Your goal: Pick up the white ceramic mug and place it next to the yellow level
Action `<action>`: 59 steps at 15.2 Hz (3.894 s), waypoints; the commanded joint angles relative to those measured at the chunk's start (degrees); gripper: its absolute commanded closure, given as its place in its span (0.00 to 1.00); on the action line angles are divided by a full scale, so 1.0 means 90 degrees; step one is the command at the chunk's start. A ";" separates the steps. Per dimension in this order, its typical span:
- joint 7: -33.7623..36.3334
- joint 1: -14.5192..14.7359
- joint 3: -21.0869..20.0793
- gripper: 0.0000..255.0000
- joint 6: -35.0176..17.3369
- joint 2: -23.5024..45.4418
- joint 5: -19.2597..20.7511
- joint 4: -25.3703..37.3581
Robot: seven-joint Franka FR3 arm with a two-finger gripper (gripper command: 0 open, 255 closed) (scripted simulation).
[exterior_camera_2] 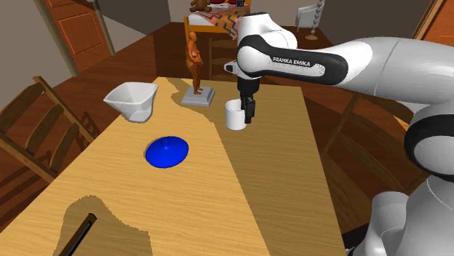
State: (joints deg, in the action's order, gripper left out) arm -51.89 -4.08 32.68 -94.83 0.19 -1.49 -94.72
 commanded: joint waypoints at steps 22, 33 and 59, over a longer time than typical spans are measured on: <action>-0.0874 -0.0428 0.0219 1.00 -0.0417 0.1248 -0.0683 0.0691; -0.0878 -0.0470 0.0230 1.00 -0.0056 0.1300 -0.0709 0.1096; 0.0926 0.0678 -0.0376 1.00 0.0988 0.0530 -0.0202 0.1565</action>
State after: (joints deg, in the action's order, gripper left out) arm -45.48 0.80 30.07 -85.22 6.14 -3.99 -78.99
